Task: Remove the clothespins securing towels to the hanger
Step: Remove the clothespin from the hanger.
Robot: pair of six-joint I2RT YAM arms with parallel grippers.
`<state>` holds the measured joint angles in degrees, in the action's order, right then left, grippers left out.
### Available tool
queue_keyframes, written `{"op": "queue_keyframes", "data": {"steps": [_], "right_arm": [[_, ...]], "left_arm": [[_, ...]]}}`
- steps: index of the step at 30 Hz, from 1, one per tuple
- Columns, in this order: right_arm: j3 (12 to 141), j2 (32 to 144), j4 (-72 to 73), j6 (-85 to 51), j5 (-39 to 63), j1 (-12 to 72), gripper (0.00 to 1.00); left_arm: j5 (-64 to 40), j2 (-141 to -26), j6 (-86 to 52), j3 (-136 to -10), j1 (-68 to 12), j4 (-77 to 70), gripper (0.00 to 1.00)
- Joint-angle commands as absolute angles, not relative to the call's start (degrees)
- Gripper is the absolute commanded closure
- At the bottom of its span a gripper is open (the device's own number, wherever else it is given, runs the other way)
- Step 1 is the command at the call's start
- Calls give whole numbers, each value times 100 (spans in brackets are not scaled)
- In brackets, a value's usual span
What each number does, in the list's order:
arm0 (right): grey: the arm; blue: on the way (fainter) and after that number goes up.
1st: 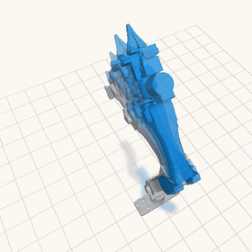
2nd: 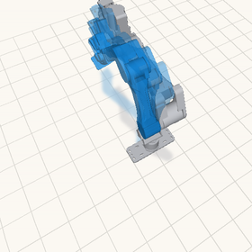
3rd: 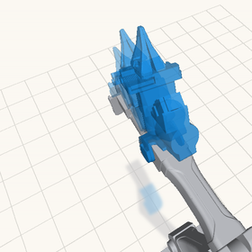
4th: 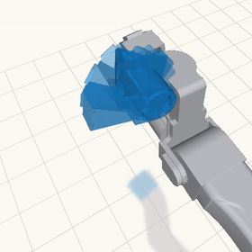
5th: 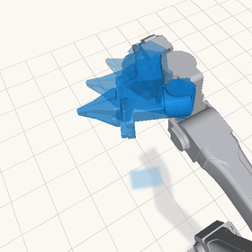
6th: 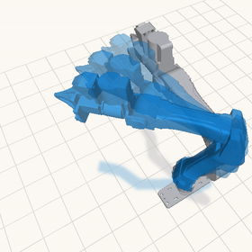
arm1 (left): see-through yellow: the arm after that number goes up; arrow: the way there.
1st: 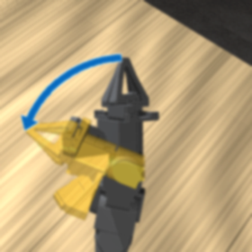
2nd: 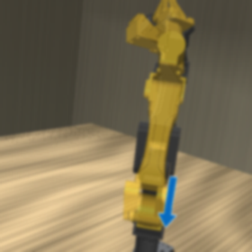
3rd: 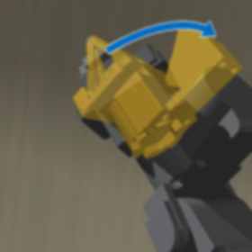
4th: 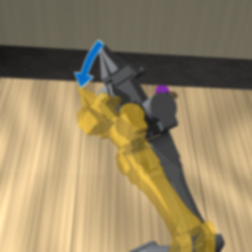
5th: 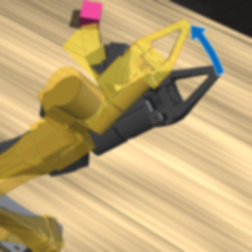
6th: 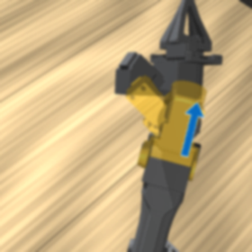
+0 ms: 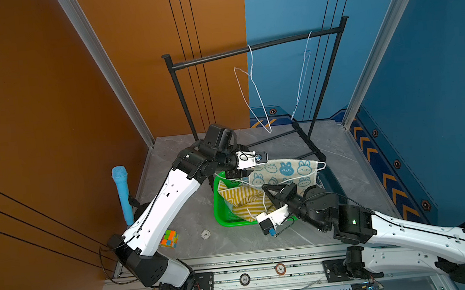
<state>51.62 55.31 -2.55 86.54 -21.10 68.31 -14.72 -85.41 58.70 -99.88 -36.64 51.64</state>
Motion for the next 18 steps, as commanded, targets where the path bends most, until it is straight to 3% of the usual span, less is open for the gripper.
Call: {"op": "queue_keyframes", "data": {"steps": [1,6,18], "right_arm": [[5150,5546,-290,8563,-2164,6882,100],[5164,5557,-262,8503,-2101,6882,100],[5204,5581,-272,8456,-2135,6886,100]], "left_arm": [[-1669,-8552,5828,-9923,-3647,5142,48],[-1661,-8595,5840,-9879,-3663,5142,49],[-1720,-8598,5888,-9826,-3672,5142,66]]}}
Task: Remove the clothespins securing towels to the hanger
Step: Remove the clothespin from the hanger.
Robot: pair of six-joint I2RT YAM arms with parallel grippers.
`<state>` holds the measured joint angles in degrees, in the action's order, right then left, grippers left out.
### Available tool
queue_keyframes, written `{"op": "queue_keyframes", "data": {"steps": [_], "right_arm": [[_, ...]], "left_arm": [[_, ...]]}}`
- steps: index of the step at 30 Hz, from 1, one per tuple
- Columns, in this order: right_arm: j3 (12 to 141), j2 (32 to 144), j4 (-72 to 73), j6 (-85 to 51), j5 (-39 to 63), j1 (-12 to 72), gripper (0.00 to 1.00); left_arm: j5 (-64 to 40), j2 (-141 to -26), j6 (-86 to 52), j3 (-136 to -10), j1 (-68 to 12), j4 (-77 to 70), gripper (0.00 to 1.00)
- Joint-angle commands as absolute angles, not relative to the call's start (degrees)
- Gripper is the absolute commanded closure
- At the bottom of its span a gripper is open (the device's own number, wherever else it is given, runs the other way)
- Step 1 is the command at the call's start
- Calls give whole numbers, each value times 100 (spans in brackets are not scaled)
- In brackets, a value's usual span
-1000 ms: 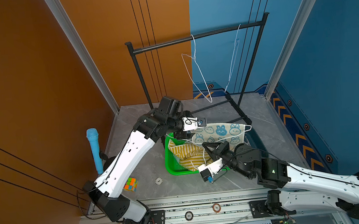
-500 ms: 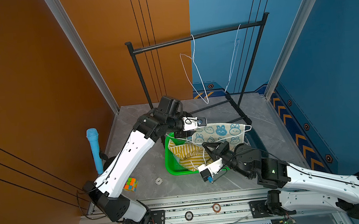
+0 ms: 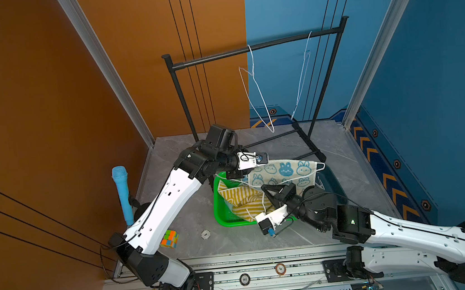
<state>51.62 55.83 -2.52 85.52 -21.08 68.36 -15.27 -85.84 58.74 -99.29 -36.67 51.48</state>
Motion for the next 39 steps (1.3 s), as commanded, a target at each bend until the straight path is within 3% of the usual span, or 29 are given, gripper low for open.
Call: {"op": "queue_keyframes", "data": {"steps": [1,17,23,33,39], "right_arm": [[5203,5581,-272,8455,-2147,6878,100],[5337,5602,-369,7905,-1914,6660,100],[5414,5852,-359,7698,-1704,6518,100],[5367,6632,-111,7027,-1380,6217,100],[5171,7001,91,6428,-1282,6135,100]], "left_arm": [[-1739,-8591,5889,-9818,-3666,5140,68],[-2548,-8056,5545,-9475,-3296,4768,97],[-3117,-7563,5080,-9006,-2877,3996,100],[-4471,-6452,2873,-7080,-1643,853,100],[-4708,-6225,2533,-6313,-1425,360,100]]}}
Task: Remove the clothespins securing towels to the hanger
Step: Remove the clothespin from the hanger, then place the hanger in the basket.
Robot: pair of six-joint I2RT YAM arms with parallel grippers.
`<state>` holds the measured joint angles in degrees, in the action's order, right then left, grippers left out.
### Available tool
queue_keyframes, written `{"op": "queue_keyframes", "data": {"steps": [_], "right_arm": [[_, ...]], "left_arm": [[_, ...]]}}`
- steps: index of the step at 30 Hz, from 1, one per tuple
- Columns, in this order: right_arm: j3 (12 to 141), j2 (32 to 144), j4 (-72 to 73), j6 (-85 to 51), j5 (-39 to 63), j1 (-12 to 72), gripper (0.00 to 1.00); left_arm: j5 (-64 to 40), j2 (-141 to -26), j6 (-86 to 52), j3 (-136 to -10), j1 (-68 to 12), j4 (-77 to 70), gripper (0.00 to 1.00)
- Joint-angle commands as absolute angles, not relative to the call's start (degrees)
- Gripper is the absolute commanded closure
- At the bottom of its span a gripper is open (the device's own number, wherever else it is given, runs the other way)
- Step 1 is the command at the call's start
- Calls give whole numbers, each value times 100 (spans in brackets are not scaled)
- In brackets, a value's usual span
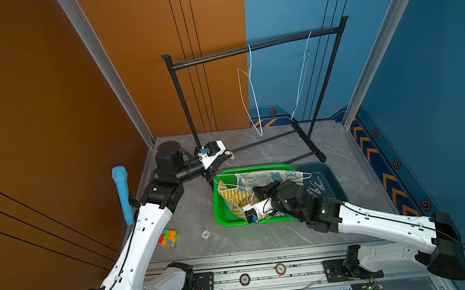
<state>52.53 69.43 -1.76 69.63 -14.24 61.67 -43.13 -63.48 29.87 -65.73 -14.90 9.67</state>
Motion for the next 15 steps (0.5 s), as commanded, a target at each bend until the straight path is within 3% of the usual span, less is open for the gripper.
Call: {"op": "queue_keyframes", "data": {"steps": [1,4,8,15], "right_arm": [[5137,7035,105,6339,-1274,6140,100],[5009,7091,99,6028,-1316,6155,90],[4904,7066,-165,5729,-1523,6228,69],[4905,6475,-996,5281,-2114,6286,40]], "left_arm": [[-4749,-6190,2453,-6190,-1407,219,100],[-4898,-6126,2024,-5778,-1351,-334,100],[-5025,-6116,1496,-5366,-1334,-981,100],[-4775,-6476,646,-5198,-1383,-1518,100]]}}
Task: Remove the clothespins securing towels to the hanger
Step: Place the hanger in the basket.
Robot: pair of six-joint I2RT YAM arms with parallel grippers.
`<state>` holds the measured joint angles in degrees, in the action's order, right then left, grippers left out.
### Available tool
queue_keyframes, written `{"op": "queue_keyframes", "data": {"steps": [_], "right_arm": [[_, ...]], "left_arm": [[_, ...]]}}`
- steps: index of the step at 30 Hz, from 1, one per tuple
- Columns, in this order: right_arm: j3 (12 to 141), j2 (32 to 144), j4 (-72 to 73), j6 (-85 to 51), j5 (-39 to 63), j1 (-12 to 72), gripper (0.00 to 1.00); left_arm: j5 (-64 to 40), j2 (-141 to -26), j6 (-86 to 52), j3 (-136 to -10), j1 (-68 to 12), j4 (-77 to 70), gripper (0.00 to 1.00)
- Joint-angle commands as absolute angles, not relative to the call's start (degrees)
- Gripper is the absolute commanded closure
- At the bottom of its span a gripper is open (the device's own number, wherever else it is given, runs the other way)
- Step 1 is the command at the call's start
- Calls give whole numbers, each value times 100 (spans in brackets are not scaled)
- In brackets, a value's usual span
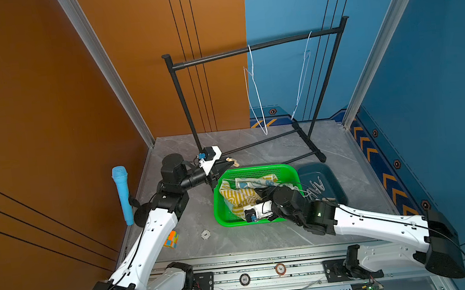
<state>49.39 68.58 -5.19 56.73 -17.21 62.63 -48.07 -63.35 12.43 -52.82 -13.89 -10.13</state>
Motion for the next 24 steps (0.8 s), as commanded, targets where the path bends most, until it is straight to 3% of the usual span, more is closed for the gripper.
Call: {"op": "queue_keyframes", "data": {"steps": [1,5,11,16,24], "right_arm": [[4913,6361,-1096,5207,-2176,6278,37],[5015,5926,-1577,4784,-2232,6238,19],[5064,5685,-897,3382,-1573,5781,4],[4997,6077,319,2179,-535,5192,1],[5375,7246,1286,1960,-412,5080,0]], "left_arm": [[-4689,-6540,521,-5197,-1397,-1570,100],[-4311,-6759,-78,-5167,-1432,-1781,100],[-4254,-7121,-1639,-4898,-1465,-2754,100],[-4426,-7496,-2646,-4853,-1506,-3138,100],[-4622,-7793,-3034,-4844,-1512,-3138,100]]}}
